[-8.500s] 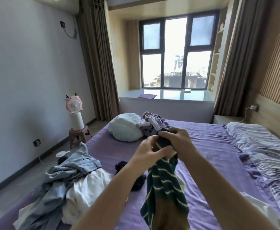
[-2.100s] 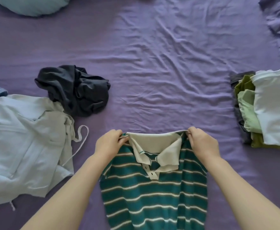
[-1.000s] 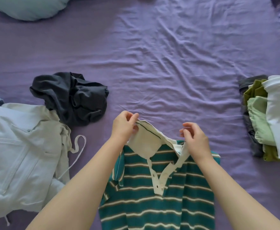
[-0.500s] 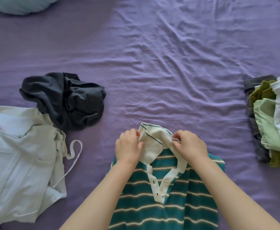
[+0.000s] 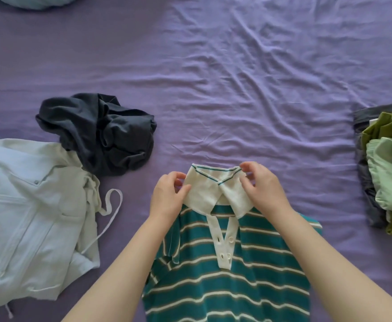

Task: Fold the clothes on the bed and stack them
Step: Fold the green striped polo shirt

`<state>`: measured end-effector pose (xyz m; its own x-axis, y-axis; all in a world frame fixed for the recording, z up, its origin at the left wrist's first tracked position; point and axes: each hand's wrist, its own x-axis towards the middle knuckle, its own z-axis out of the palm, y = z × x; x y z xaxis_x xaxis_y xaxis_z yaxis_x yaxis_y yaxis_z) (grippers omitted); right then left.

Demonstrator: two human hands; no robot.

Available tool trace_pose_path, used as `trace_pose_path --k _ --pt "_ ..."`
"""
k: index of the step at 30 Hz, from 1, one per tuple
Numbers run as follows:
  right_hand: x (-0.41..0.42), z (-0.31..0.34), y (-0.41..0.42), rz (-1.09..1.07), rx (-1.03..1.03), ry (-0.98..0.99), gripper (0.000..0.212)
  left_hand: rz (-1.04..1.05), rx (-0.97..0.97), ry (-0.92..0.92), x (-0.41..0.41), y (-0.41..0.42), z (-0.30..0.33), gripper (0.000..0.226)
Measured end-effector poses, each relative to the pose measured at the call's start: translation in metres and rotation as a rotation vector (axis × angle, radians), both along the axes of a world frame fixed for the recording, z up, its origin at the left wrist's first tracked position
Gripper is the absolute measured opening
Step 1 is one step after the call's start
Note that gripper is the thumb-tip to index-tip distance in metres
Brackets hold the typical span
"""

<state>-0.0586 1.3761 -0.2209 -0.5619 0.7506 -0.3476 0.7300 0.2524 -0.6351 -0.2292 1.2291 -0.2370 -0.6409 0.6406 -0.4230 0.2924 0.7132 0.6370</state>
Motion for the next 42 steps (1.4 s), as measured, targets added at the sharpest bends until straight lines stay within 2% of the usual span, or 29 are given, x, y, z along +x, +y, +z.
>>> trace_pose_path --k 3,5,7,8,10,12,15,17,20,24,28,31,33,37,38,40,42 --pt "0.006 -0.001 -0.010 0.315 0.222 -0.010 0.029 -0.065 0.085 0.100 0.014 -0.025 0.014 0.018" --pt "0.000 -0.004 -0.017 0.501 0.250 -0.126 0.040 -0.134 0.081 0.138 0.022 -0.044 0.020 0.018" --pt "-0.008 -0.008 -0.022 0.582 0.258 -0.276 0.050 -0.201 0.032 0.151 0.028 -0.060 0.021 0.023" --pt "-0.011 -0.011 -0.023 0.586 0.273 -0.321 0.050 -0.225 -0.001 0.148 0.031 -0.066 0.021 0.029" --pt "-0.015 -0.013 -0.025 0.565 0.315 -0.309 0.036 -0.277 -0.073 0.137 0.036 -0.077 0.020 0.042" --pt "-0.016 -0.013 -0.024 0.472 0.262 -0.153 0.023 -0.332 -0.117 0.134 0.041 -0.086 0.019 0.054" --pt "-0.021 -0.001 -0.018 0.173 -0.005 0.111 0.014 -0.395 -0.185 0.172 0.045 -0.094 0.017 0.074" --pt "-0.022 0.003 -0.017 0.086 0.054 0.075 0.020 -0.434 -0.274 0.229 0.046 -0.099 0.016 0.083" --pt "-0.021 0.004 -0.037 0.230 0.291 -0.021 0.029 -0.407 -0.290 0.327 0.045 -0.104 0.019 0.075" --pt "-0.032 0.005 -0.082 0.422 0.273 0.047 0.028 -0.271 -0.223 0.320 0.031 -0.113 0.027 0.059" --pt "-0.049 0.002 -0.108 0.526 0.292 0.056 0.035 -0.095 -0.047 0.174 0.005 -0.121 0.028 0.046" --pt "-0.049 0.003 -0.119 0.446 0.350 0.081 0.038 0.011 0.022 0.167 -0.022 -0.121 0.023 0.040" --pt "-0.039 0.003 -0.122 0.423 0.405 0.062 0.039 -0.036 -0.073 0.210 -0.033 -0.118 0.017 0.040" --pt "-0.006 0.002 -0.118 0.374 0.459 -0.008 0.035 -0.193 -0.296 0.481 -0.022 -0.105 0.012 0.048" --pt "0.003 0.003 -0.115 0.319 0.448 -0.036 0.034 -0.200 -0.273 0.533 -0.014 -0.098 0.015 0.049" --pt "0.017 0.003 -0.108 0.209 0.425 -0.083 0.035 -0.228 -0.107 0.557 0.007 -0.081 0.021 0.043" --pt "0.028 0.003 -0.101 0.128 0.407 -0.113 0.039 -0.310 0.072 0.445 0.029 -0.061 0.026 0.033"
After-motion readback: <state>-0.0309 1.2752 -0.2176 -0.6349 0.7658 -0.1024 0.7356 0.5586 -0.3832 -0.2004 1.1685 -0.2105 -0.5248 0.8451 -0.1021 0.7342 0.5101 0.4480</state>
